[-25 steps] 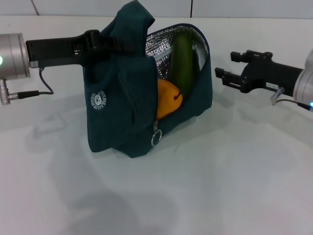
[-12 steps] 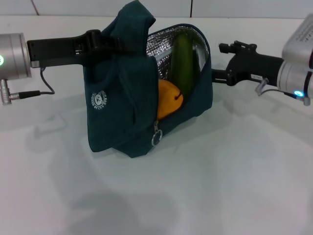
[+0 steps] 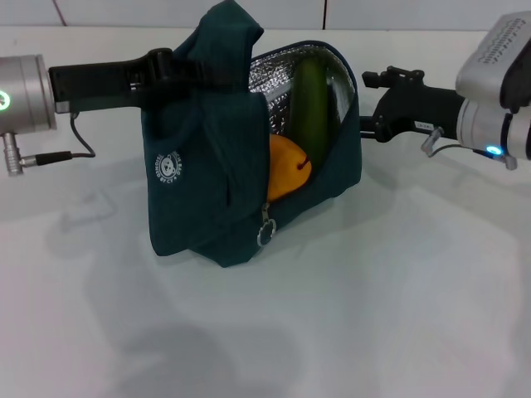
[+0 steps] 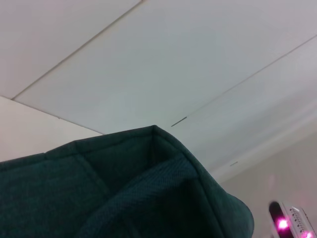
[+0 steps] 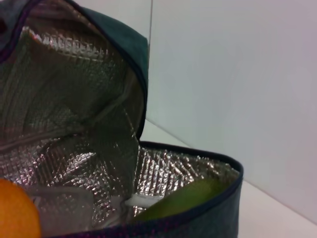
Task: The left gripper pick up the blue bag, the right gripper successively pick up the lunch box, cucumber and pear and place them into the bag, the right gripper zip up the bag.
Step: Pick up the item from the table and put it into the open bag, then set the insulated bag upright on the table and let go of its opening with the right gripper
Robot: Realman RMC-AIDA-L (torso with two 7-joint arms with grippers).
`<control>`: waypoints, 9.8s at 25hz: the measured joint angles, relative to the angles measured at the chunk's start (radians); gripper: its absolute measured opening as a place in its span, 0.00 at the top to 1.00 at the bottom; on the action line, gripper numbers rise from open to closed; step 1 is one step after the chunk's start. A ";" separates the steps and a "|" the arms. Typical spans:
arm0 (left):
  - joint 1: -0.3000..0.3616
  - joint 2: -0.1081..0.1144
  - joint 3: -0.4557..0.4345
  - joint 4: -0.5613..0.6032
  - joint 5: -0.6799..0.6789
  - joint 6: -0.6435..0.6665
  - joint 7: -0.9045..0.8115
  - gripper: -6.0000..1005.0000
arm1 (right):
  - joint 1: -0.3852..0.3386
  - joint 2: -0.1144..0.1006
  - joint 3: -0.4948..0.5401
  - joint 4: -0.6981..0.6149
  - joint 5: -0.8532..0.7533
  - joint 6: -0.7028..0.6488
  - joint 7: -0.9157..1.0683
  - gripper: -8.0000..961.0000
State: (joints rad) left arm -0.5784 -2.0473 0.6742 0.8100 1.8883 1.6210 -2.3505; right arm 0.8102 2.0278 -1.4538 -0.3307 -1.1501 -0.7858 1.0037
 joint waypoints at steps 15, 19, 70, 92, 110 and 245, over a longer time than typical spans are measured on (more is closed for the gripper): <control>-0.022 0.001 0.000 -0.035 0.000 -0.008 0.013 0.94 | 0.026 0.000 -0.013 0.028 0.004 0.002 -0.016 0.19; -0.027 -0.001 0.002 -0.041 0.000 -0.009 0.021 0.94 | 0.026 0.000 -0.014 0.032 0.007 0.008 -0.028 0.22; 0.000 0.023 -0.002 -0.049 0.000 0.066 0.036 0.94 | 0.025 0.000 -0.266 -0.007 0.248 0.064 -0.178 0.79; 0.050 0.050 -0.003 -0.045 -0.039 0.068 0.036 0.94 | -0.162 0.000 -0.267 -0.252 0.241 0.074 -0.232 0.98; 0.044 0.048 0.004 -0.049 -0.042 0.068 0.050 0.94 | -0.346 -0.014 -0.270 -0.557 0.223 0.048 -0.235 0.99; 0.003 -0.043 0.263 -0.375 -0.313 0.017 0.194 0.92 | -0.630 -0.022 0.272 -0.730 -0.114 -0.477 0.128 0.94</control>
State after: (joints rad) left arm -0.5754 -2.0899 0.9374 0.4352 1.5751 1.6376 -2.1564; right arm 0.1806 2.0063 -1.1817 -1.0611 -1.2639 -1.2630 1.1313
